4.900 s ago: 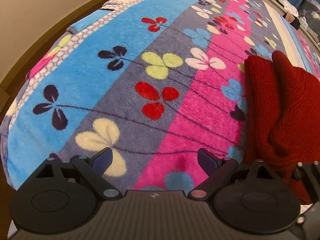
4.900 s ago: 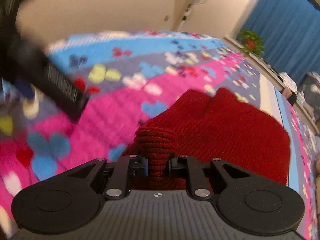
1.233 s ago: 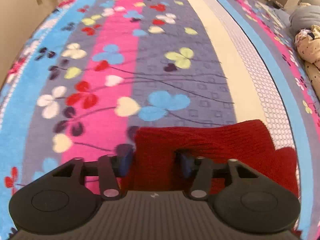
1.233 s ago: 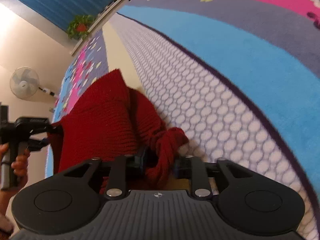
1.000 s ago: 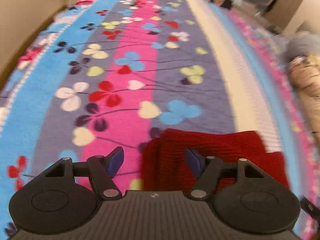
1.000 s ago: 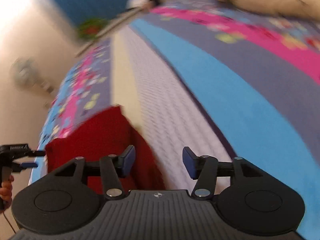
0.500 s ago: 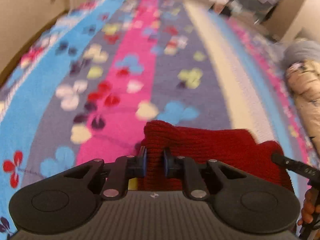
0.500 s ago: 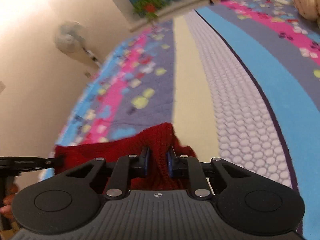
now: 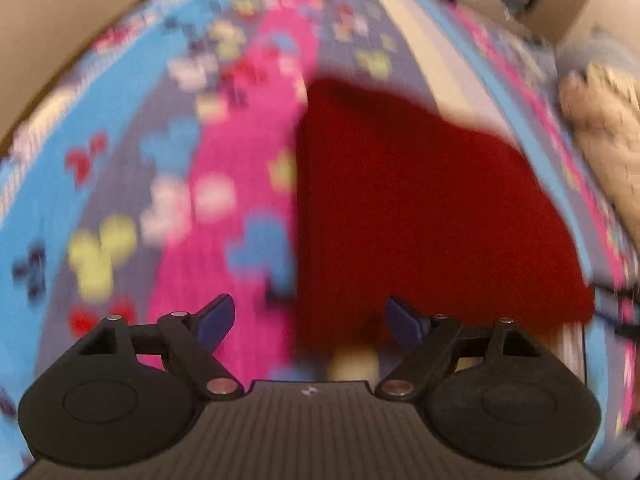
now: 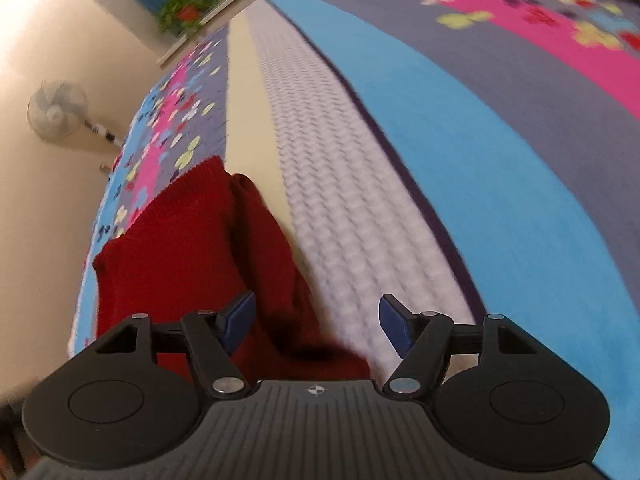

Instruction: Fold small clothes

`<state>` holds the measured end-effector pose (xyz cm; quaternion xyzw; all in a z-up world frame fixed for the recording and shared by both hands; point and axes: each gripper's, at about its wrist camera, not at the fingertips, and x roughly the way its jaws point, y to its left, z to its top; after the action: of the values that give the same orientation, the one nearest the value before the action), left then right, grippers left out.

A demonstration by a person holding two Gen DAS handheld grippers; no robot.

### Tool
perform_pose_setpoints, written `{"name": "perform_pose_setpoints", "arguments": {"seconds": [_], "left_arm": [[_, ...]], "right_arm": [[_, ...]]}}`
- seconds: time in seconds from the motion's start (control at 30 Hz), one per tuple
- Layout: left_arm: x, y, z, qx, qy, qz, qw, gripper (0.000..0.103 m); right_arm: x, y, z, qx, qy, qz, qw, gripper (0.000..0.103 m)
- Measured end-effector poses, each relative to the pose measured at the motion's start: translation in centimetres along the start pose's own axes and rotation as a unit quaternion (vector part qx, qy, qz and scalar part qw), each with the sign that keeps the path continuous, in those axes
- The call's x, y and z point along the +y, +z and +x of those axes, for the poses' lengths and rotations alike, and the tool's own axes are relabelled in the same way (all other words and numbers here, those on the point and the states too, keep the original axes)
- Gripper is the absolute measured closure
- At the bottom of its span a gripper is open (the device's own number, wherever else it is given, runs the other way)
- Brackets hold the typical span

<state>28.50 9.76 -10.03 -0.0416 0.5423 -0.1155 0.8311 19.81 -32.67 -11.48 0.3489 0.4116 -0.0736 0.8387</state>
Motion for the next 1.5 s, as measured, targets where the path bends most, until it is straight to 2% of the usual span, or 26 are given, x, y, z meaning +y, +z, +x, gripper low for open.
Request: {"name": "perform_pose_setpoints", "arguments": {"seconds": [0.07, 0.13, 0.23, 0.3, 0.37, 0.43, 0.5, 0.57, 0.63, 0.7, 0.83, 0.87, 1.0, 1.13, 1.23, 1.33, 1.5], "left_arm": [[-0.9, -2.0, 0.7, 0.021, 0.005, 0.022, 0.9995, 0.016], [-1.2, -2.3, 2.3, 0.027, 0.028, 0.026, 0.9989, 0.017], [0.2, -0.9, 4.6, 0.023, 0.065, -0.005, 0.9976, 0.021], [1.4, 0.1, 5.1, 0.036, 0.062, -0.019, 0.9973, 0.021], [1.7, 0.6, 5.0, 0.03, 0.065, -0.003, 0.9974, 0.02], [2.2, 0.6, 5.2, 0.031, 0.084, 0.006, 0.996, 0.019], [2.8, 0.3, 5.1, 0.037, 0.086, -0.005, 0.9956, 0.019], [2.9, -0.3, 3.8, 0.031, 0.097, -0.009, 0.9947, 0.019], [2.2, -1.5, 1.4, 0.019, 0.105, -0.003, 0.9943, 0.019], [0.4, -3.1, -1.7, 0.006, 0.111, 0.007, 0.9938, 0.017], [-3.7, -6.2, -8.7, -0.037, 0.1, 0.015, 0.9942, 0.007], [-4.6, -7.0, -10.3, -0.05, 0.1, 0.017, 0.9935, 0.001], [-7.4, -10.1, -15.1, -0.087, 0.107, 0.032, 0.9899, 0.001], [-9.0, -12.5, -17.6, -0.11, 0.117, 0.042, 0.9862, 0.001], [-9.4, -14.1, -18.2, -0.108, 0.11, 0.042, 0.9872, 0.001], [-9.4, -15.2, -18.5, -0.109, 0.108, 0.039, 0.9873, 0.001], [-9.2, -16.0, -18.9, -0.112, 0.12, 0.032, 0.9859, 0.001]], "right_arm": [[-0.1, -1.0, -0.1, -0.009, 0.003, 0.006, 1.0, 0.033], [-0.1, -1.6, 1.0, 0.007, -0.005, 0.005, 1.0, 0.033], [0.5, -2.3, 2.1, 0.011, -0.024, -0.008, 1.0, 0.035], [1.3, -2.8, 2.0, 0.006, -0.036, -0.002, 0.999, 0.037], [2.0, -3.2, 1.5, 0.002, -0.035, -0.002, 0.999, 0.042], [2.5, -4.0, 1.3, 0.001, -0.041, -0.007, 0.999, 0.042], [2.7, -4.1, 0.9, -0.009, -0.054, -0.017, 0.998, 0.042], [3.1, -4.2, -0.2, -0.024, -0.076, -0.028, 0.996, 0.042], [4.4, -4.6, -2.4, -0.041, -0.084, -0.074, 0.993, 0.04], [6.8, -5.6, -5.0, -0.062, -0.079, -0.142, 0.985, 0.031], [10.8, -9.5, -11.0, -0.094, -0.061, -0.252, 0.961, 0.022], [11.4, -10.4, -12.2, -0.103, -0.057, -0.266, 0.957, 0.02], [12.4, -14.5, -16.8, -0.127, -0.05, -0.3, 0.944, 0.016], [12.1, -17.4, -19.2, -0.131, -0.06, -0.323, 0.935, 0.016], [11.8, -19.2, -20.2, -0.126, -0.067, -0.33, 0.933, 0.016], [11.8, -20.0, -20.7, -0.122, -0.064, -0.332, 0.933, 0.016], [12.3, -20.8, -21.4, -0.135, -0.06, -0.347, 0.926, 0.016]]}}
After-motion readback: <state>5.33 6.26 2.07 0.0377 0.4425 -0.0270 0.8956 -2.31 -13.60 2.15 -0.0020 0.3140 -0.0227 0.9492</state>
